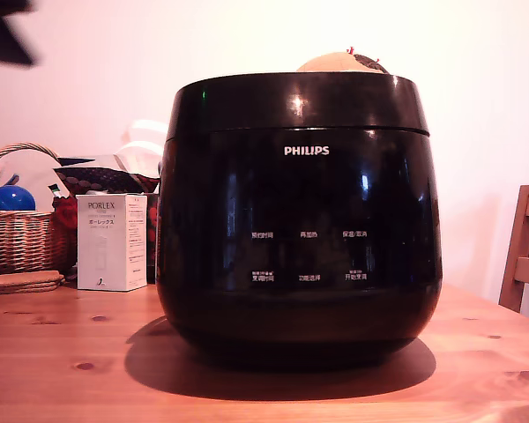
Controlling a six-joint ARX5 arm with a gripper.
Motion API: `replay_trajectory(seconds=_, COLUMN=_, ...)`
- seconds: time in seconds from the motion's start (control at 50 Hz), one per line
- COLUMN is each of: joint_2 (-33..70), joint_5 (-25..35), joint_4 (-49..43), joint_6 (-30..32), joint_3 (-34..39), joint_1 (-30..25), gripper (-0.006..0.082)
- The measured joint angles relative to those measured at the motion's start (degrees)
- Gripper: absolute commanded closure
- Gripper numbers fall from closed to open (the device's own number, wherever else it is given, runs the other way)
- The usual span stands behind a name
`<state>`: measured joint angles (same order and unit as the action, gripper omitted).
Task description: Close the rice cooker by pressing the lid down with medium force
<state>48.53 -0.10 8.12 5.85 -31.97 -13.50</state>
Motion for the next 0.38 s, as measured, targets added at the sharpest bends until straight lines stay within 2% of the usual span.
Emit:
replay_trajectory(seconds=0.16, joint_2=-1.6, joint_5=0.0, joint_4=-2.0, joint_6=0.0, joint_3=0.0, joint_1=2.3, gripper=0.0788)
replay_trajectory(seconds=0.38, joint_2=-2.0, joint_5=0.0, joint_4=-2.7, joint_6=0.0, joint_3=0.0, joint_1=2.4, gripper=0.0788)
